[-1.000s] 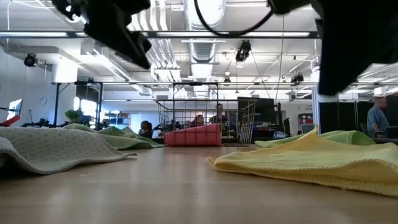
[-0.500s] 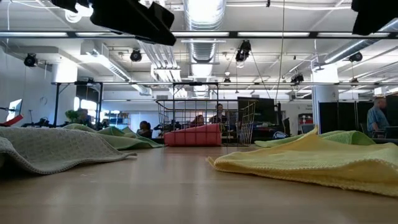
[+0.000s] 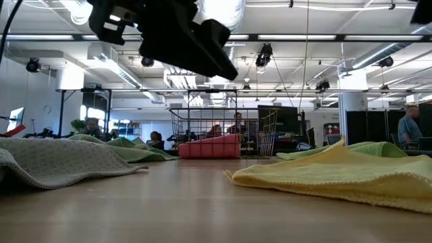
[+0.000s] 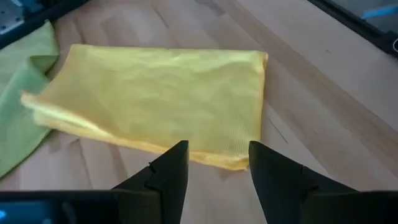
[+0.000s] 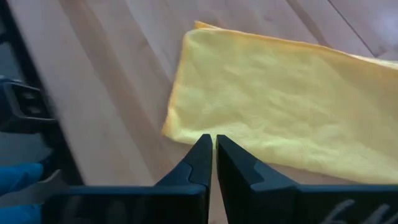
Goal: Fold microfiber towels
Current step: Fold the yellow microfiber cloth
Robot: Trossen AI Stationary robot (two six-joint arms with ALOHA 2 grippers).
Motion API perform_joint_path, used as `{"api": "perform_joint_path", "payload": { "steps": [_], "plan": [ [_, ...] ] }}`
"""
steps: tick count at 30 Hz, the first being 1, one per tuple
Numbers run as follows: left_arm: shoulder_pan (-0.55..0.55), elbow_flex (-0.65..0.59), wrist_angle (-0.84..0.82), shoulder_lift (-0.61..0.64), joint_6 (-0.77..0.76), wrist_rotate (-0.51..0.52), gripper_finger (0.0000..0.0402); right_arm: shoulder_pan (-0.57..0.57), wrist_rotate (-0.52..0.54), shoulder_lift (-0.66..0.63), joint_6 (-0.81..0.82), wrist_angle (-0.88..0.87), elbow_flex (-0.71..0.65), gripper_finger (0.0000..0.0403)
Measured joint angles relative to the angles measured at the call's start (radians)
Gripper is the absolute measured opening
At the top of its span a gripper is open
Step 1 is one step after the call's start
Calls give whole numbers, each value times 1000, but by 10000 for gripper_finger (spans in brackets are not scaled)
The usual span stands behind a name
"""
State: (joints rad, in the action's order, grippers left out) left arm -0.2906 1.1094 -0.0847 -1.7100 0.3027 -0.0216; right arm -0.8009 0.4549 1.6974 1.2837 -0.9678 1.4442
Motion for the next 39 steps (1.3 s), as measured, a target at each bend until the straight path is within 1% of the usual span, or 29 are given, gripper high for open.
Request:
{"api": "perform_joint_path", "payload": {
  "steps": [4, 7, 12, 18, 20, 24, 35, 39],
  "plan": [
    [-9, 30, -3, -71, 8, 0, 153, 0, -7, 20, 14, 15, -1, 46],
    [-18, 43, -3, -112, 51, 0, 153, 0, -7, 34, 5, 36, -1, 73],
    [-38, 63, -1, -154, 89, -3, 153, 0, -9, 53, -5, 50, -1, 120],
    [-46, 67, 3, -199, 229, -2, 153, 0, -9, 96, -104, 142, -1, 159],
    [-46, 67, -1, -219, 236, 5, 153, 0, -9, 112, -126, 164, -1, 166],
    [-46, 76, 9, -256, 239, 61, 153, 0, -9, 138, -130, 197, -1, 171],
    [-46, 78, 30, -279, 238, 54, 153, 1, -9, 193, -132, 217, -1, 171],
    [-46, 77, 76, -279, 245, 53, 153, 3, -9, 212, -133, 228, -1, 171]
  ]
}}
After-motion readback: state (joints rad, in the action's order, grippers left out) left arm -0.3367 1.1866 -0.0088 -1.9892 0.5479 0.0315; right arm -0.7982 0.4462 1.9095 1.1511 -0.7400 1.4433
